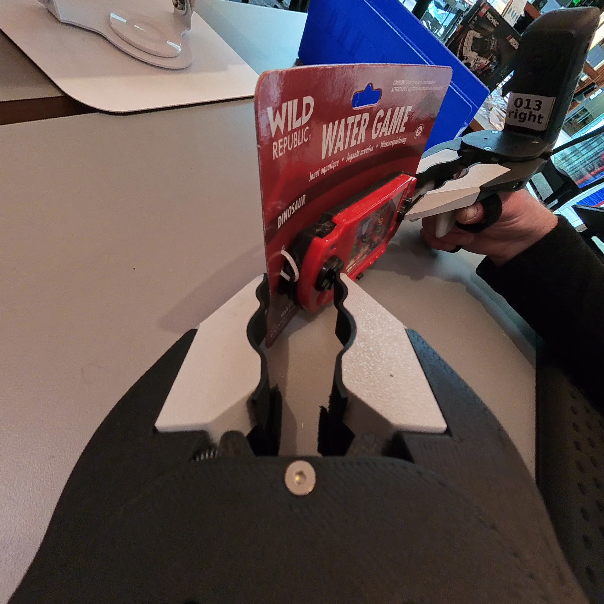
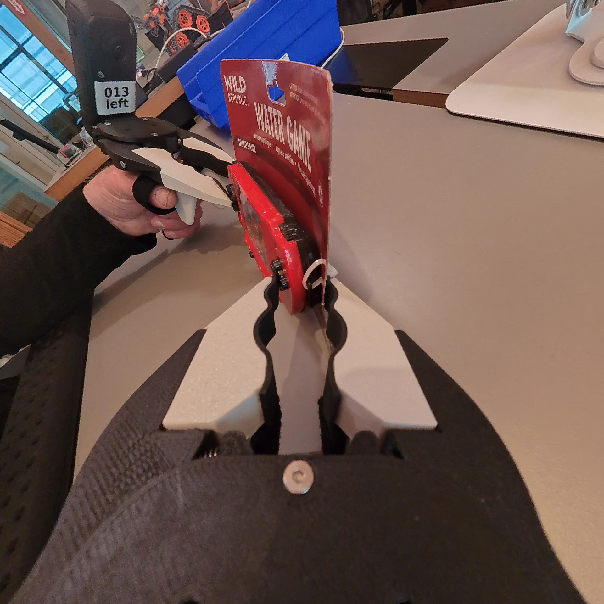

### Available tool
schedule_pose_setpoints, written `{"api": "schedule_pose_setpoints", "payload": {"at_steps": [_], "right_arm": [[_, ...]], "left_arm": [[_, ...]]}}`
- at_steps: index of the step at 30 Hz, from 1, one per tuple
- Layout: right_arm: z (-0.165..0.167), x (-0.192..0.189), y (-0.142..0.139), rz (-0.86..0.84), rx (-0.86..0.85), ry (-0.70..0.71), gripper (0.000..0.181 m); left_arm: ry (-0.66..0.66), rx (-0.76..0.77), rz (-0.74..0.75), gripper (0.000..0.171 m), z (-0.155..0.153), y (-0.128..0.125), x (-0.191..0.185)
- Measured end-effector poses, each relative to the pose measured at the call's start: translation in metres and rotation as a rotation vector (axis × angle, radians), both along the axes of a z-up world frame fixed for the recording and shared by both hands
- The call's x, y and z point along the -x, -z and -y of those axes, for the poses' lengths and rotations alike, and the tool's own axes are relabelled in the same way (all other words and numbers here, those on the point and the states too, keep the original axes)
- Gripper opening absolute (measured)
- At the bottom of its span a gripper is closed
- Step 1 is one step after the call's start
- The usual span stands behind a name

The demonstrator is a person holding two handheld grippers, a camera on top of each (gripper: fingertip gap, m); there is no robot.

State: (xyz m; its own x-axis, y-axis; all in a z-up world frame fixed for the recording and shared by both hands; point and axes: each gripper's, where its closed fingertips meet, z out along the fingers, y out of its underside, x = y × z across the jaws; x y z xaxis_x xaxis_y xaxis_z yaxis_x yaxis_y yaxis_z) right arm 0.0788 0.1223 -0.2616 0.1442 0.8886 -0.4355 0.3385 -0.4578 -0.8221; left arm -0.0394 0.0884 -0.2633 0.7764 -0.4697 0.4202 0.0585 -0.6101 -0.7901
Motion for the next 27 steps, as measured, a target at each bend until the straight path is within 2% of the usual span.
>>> {"api": "schedule_pose_setpoints", "payload": {"at_steps": [5, 10, 18, 27], "right_arm": [[-0.001, 0.001, -0.002, -0.010, -0.005, 0.008, 0.027], [-0.003, 0.000, -0.006, -0.044, 0.015, 0.023, 0.041], [-0.009, -0.002, -0.010, -0.103, 0.074, 0.052, 0.030], [-0.011, -0.003, -0.008, -0.085, 0.093, 0.059, 0.025]], "left_arm": [[0.000, 0.002, 0.001, 0.037, 0.000, 0.000, 0.000], [0.005, 0.002, -0.009, 0.037, 0.001, 0.001, -0.002], [0.005, -0.007, -0.019, 0.036, -0.001, 0.001, -0.005], [0.004, -0.005, -0.015, 0.036, -0.001, 0.001, -0.007]]}}
